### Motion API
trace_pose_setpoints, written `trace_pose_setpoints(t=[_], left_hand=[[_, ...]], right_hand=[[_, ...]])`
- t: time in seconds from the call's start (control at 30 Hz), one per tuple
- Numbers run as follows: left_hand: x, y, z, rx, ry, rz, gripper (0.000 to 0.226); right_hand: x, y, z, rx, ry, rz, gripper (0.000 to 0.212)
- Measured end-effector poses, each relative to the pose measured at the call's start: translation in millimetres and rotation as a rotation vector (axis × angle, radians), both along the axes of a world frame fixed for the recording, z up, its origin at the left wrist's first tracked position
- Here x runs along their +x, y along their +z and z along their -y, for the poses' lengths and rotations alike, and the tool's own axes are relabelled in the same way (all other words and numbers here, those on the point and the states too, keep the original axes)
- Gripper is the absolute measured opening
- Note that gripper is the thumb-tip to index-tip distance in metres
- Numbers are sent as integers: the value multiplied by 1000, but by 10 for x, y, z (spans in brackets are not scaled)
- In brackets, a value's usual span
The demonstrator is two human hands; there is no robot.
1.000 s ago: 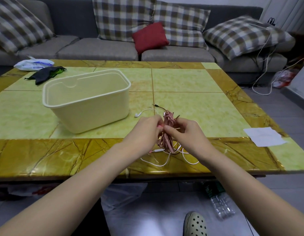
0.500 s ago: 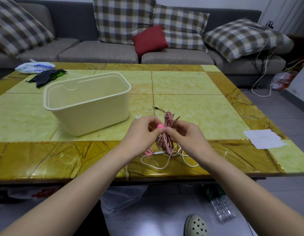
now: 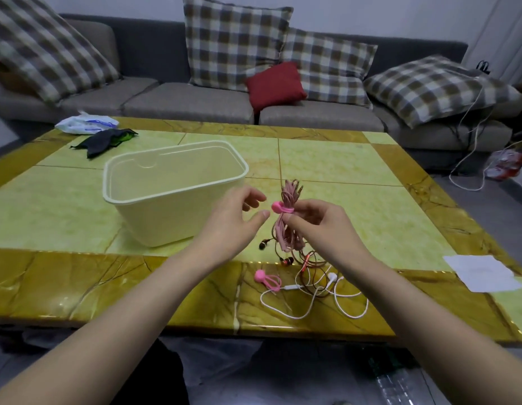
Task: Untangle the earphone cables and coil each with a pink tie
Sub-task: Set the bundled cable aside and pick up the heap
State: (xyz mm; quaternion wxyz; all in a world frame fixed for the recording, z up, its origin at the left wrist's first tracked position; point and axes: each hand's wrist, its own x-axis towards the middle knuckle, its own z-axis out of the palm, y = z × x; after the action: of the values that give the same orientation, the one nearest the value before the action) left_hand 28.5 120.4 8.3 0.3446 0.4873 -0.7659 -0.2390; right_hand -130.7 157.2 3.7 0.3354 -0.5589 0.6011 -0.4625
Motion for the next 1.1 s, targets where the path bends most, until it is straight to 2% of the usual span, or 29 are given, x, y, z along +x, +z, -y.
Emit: trace_pose_setpoints(t=[0.17, 0.27, 0.33, 0.5, 0.63, 0.73, 0.87, 0.97, 1.1], left_hand=[[532, 162, 324, -162, 193, 238, 25], [775, 165, 472, -124, 282, 477, 29], [861, 138, 528, -105, 299, 551, 24], [921, 72, 608, -110, 302, 565, 18], [915, 71, 639, -136, 287, 554, 15], [931, 74, 641, -146, 272, 533, 10], [937, 72, 635, -160, 267, 520, 4], [927, 80, 645, -145, 279, 546, 5], [861, 119, 612, -144, 295, 575, 11]], right_hand=[[273, 357, 522, -153, 25, -134, 19], [544, 531, 915, -280, 42, -294, 18], [752, 572, 1161, -322, 65, -425, 16], [1171, 402, 1553, -290, 173, -773, 21], [1227, 255, 1705, -131, 251, -976, 16], [1175, 213, 1791, 44, 322, -938, 19], [1078, 190, 1843, 116, 301, -871, 19], [1003, 221, 1745, 68, 281, -852, 21], [859, 280, 1400, -144, 232, -750, 24]])
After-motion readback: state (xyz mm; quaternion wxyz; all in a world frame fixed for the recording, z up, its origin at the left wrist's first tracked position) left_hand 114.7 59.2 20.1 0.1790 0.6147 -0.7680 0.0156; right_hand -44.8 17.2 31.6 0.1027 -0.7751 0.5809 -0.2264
